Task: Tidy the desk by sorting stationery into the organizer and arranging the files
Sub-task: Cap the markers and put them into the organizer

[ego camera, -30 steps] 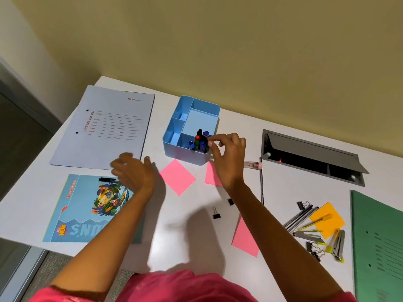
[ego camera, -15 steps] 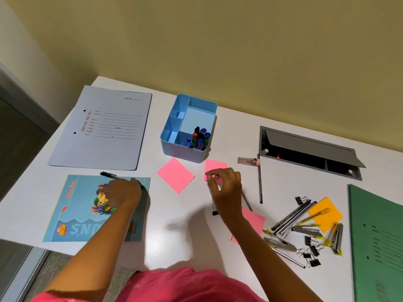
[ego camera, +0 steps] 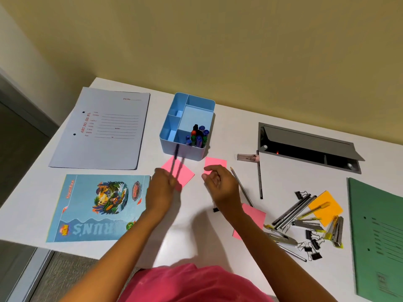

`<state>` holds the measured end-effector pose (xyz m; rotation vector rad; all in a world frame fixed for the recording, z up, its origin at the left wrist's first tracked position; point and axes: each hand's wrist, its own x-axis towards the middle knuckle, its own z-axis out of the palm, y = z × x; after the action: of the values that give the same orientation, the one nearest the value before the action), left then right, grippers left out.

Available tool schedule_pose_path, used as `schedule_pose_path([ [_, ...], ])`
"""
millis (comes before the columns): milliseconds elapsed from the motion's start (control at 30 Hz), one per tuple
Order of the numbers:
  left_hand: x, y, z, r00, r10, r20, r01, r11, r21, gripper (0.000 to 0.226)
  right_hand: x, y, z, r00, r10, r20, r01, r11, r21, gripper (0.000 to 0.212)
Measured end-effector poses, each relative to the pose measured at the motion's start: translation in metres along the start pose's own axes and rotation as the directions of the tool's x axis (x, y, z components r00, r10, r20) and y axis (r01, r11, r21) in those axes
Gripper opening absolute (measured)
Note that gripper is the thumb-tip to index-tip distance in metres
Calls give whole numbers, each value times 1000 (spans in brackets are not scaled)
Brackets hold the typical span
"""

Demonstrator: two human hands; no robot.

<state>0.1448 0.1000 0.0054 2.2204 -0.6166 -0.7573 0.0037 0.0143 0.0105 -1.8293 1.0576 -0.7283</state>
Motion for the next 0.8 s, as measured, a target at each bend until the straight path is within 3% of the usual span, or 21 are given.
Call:
schedule_pose_path([
  [133, -8, 19, 12, 960, 278, -17, -276, 957, 84, 7, 20, -19, 2, 995, 94, 25, -95, 993, 65, 28],
  [300, -1, 34, 17, 921, 388, -32, -379, 913, 150, 10, 48, -43, -2, 1000, 5, -8, -5, 1000, 31, 19],
  [433, 11, 41, 10, 885, 460, -73, -456, 887, 70, 8, 64, -60, 0, 999, -50, 14, 49, 996, 79, 17],
  [600, 33, 46, 2, 908, 356, -220, -388, 913, -125, 20, 84, -81, 1, 986, -126, -111, 140, 982, 126, 13],
  [800, 58, 45, 2, 935, 316, -159, -336, 934, -119, 35, 110, -84, 15, 943, -304, -135, 296, 952, -76, 14],
])
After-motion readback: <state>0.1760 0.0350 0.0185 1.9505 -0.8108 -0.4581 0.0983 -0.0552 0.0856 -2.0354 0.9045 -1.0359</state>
